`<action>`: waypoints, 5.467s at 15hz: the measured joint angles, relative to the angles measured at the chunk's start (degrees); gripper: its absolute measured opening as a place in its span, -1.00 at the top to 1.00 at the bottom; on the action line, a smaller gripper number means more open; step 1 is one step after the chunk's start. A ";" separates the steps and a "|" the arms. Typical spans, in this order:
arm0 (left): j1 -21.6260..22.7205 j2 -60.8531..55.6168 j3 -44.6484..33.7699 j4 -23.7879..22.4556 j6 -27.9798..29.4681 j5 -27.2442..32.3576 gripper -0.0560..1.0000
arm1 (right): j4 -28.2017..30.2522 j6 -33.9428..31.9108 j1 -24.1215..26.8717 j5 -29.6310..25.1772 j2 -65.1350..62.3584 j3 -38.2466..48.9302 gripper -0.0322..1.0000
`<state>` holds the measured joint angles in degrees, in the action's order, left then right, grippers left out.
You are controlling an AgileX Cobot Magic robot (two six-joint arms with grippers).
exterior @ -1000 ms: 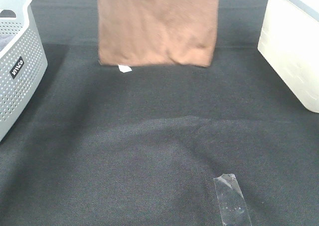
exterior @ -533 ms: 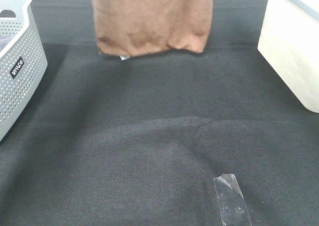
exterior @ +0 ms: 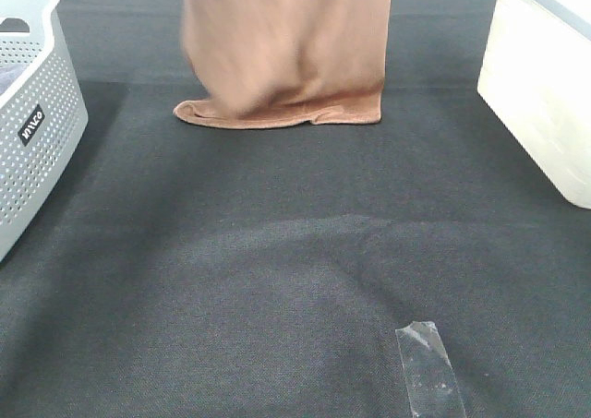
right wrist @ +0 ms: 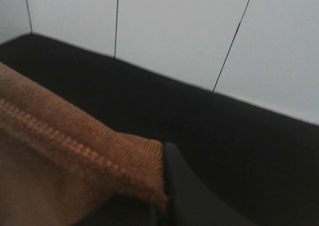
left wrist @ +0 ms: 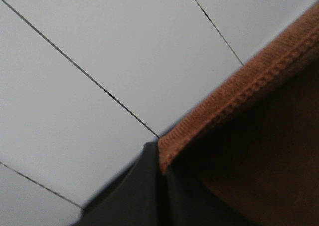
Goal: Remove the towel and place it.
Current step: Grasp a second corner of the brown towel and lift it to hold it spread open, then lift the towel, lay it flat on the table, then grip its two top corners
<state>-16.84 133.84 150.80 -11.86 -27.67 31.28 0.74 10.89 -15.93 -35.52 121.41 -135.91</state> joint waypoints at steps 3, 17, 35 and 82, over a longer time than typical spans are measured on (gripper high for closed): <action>-1.55 -2.18 0.00 6.02 0.46 23.26 0.89 | -2.75 0.00 0.00 -17.13 -4.81 0.00 0.94; -2.86 -36.04 -40.51 21.03 17.93 37.53 0.89 | -8.48 -4.30 -0.46 -33.52 -34.09 34.21 0.94; -3.04 -80.21 -100.21 31.00 21.37 34.32 0.89 | -22.06 -8.54 -1.03 -32.72 -65.03 84.17 0.94; -11.92 -36.10 -112.13 39.36 13.75 29.16 0.89 | -24.98 3.61 0.00 -19.60 -24.98 104.11 0.94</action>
<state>-28.76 97.75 38.67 27.50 -13.92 60.45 -24.24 14.50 -15.93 -55.12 96.43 -31.80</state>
